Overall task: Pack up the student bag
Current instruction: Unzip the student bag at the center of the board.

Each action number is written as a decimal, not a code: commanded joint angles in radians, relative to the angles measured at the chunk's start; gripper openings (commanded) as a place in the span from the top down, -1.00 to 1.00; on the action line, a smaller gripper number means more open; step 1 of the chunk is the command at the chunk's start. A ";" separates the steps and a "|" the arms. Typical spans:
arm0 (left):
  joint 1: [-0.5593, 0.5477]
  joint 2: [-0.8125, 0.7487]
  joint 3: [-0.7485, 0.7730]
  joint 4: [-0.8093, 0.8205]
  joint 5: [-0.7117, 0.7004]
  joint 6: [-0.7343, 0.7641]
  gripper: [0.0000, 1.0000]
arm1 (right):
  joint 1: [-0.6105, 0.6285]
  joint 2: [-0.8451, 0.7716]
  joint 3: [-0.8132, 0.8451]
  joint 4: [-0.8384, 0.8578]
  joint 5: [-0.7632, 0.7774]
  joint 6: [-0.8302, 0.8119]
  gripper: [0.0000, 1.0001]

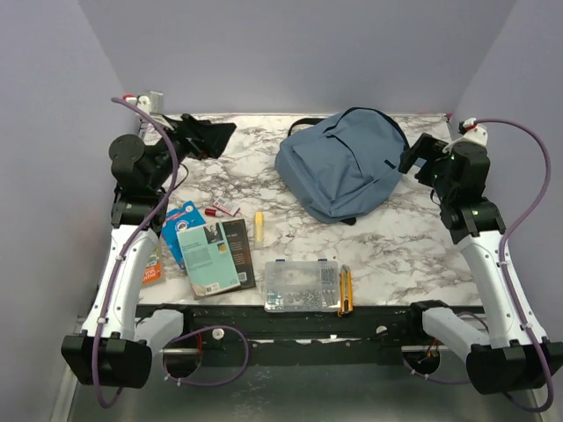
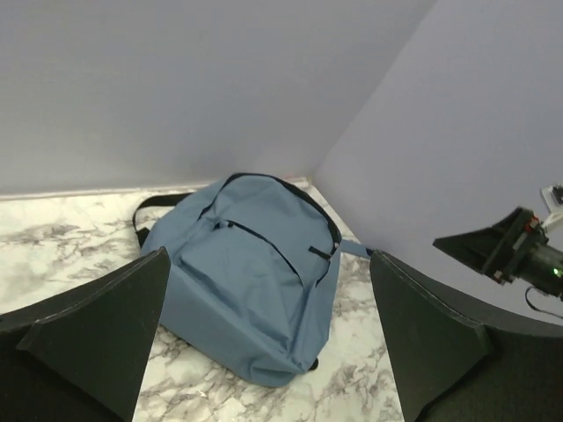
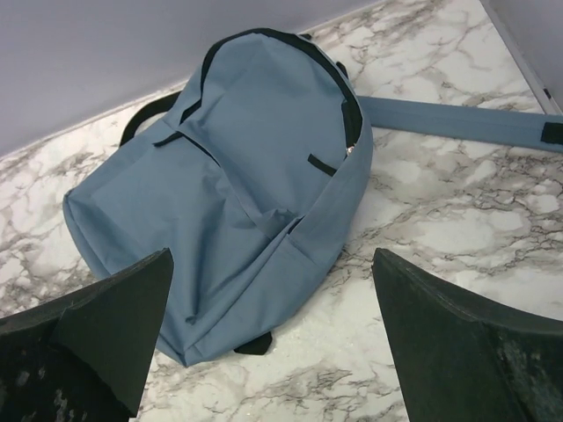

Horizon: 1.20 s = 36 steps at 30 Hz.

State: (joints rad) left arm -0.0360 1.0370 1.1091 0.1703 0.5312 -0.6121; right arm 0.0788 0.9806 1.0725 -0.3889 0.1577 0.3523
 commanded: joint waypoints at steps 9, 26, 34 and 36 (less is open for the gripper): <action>-0.369 0.036 0.065 -0.300 -0.218 0.356 -0.97 | 0.002 0.187 0.001 0.021 -0.013 0.041 -1.00; -0.451 0.149 0.088 -0.375 -0.133 0.307 -0.93 | 0.001 0.542 0.055 0.166 -0.185 0.098 -1.00; -0.452 0.256 0.149 -0.455 -0.084 0.244 -0.90 | 0.016 0.690 0.129 0.242 -0.340 0.219 -0.83; -0.452 0.295 0.175 -0.490 -0.066 0.233 -0.90 | 0.024 0.720 0.135 0.270 -0.343 0.271 -0.78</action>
State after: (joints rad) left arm -0.4820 1.2732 1.2236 -0.2375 0.4057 -0.3378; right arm 0.0868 1.6474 1.1648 -0.1928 -0.1257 0.5182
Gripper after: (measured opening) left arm 0.954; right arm 0.915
